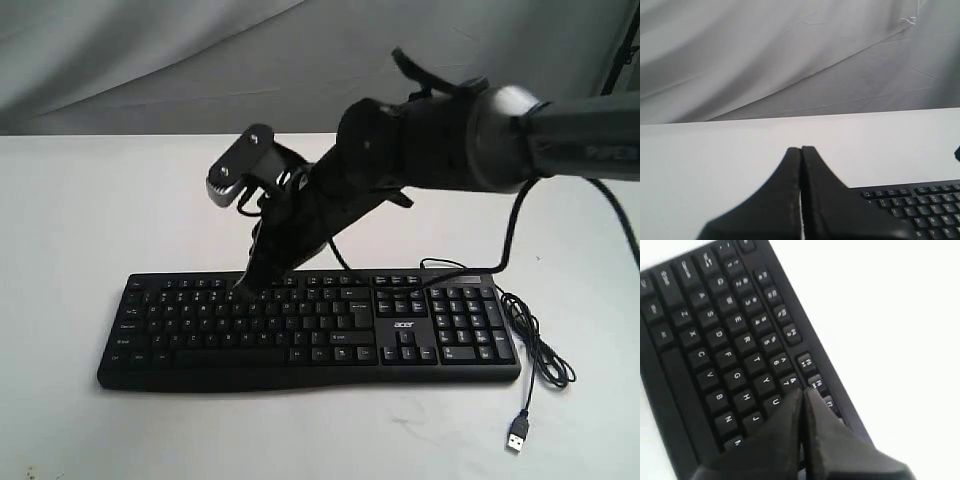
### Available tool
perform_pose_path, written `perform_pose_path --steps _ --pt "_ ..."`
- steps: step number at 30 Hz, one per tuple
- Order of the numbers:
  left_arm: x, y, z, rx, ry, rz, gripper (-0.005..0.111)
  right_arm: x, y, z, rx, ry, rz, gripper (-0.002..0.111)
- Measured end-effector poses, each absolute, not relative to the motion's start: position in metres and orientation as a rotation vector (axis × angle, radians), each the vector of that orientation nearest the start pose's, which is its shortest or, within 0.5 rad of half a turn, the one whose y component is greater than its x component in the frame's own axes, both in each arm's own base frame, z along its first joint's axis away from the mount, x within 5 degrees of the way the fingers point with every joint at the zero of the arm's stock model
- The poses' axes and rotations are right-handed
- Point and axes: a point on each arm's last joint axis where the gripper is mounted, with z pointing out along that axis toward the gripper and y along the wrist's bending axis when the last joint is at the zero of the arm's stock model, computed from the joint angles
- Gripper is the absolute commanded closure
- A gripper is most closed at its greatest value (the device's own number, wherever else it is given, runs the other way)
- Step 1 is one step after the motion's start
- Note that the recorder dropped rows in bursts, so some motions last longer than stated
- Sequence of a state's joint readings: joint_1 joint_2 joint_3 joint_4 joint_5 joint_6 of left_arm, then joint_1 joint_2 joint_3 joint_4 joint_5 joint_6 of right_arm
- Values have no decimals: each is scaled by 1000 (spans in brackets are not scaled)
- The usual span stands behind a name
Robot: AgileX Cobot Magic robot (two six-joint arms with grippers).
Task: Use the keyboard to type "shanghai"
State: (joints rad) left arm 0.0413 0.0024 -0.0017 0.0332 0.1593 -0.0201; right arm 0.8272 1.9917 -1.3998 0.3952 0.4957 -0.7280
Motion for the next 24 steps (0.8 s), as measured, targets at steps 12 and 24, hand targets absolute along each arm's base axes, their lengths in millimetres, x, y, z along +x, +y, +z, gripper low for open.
perform_pose_path --steps 12,24 --pt "56 3 199 -28 1644 46 107 247 282 340 -1321 1792 418 108" --pt "56 3 199 -28 1644 46 107 215 246 404 -1232 1655 440 108"
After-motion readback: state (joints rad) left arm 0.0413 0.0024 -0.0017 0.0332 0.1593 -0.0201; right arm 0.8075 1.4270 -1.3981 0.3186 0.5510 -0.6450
